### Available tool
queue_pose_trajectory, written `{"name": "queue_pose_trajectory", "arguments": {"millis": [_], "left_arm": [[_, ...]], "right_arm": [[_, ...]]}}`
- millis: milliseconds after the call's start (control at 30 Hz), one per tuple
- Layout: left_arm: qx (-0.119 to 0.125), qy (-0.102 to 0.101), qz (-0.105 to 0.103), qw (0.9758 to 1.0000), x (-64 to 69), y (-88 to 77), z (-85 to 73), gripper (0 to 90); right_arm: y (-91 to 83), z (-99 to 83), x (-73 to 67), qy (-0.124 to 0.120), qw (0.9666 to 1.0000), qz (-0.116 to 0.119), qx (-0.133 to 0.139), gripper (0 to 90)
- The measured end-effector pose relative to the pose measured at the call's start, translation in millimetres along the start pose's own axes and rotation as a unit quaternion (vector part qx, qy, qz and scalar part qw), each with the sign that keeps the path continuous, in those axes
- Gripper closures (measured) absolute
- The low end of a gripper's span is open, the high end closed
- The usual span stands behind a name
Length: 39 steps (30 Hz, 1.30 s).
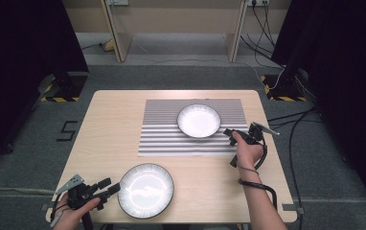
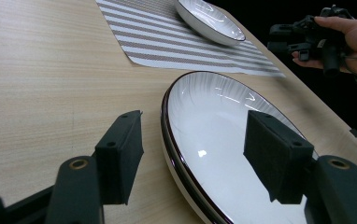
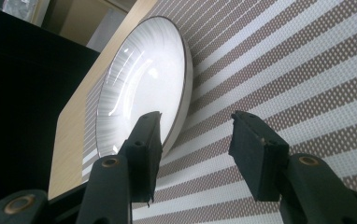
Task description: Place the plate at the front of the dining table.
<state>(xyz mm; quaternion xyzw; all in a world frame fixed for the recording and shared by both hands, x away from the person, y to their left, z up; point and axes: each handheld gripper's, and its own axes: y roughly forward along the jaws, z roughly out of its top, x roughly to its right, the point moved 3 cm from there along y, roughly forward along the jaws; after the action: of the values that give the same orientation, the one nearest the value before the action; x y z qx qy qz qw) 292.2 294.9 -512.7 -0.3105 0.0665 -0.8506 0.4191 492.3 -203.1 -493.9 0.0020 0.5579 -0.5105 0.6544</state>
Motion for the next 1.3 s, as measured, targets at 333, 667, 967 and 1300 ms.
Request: {"name": "queue_pose_trajectory", "arguments": {"millis": [333,667,967,1300], "left_arm": [[0.002,0.0,0.001,1.0,0.8,-0.4,0.5,36.8],[0.005,0.002,0.003,1.0,0.8,-1.7,1.2,36.8],[0.006,0.002,0.003,1.0,1.4,-1.8,1.5,36.8],[0.007,0.002,0.005,1.0,1.4,-3.0,1.8,36.8]], "right_arm": [[-14.4,-9.1,-1.5,-0.016,0.9998,0.007,-0.002,52.6],[-28.9,-16.5,4.5,-0.023,0.9997,0.006,-0.005,52.3],[-42.4,-24.6,9.6,-0.03,0.9995,0.006,-0.008,52.2],[-53.9,-37.9,16.5,-0.036,0.9992,0.009,-0.015,52.1]]}}
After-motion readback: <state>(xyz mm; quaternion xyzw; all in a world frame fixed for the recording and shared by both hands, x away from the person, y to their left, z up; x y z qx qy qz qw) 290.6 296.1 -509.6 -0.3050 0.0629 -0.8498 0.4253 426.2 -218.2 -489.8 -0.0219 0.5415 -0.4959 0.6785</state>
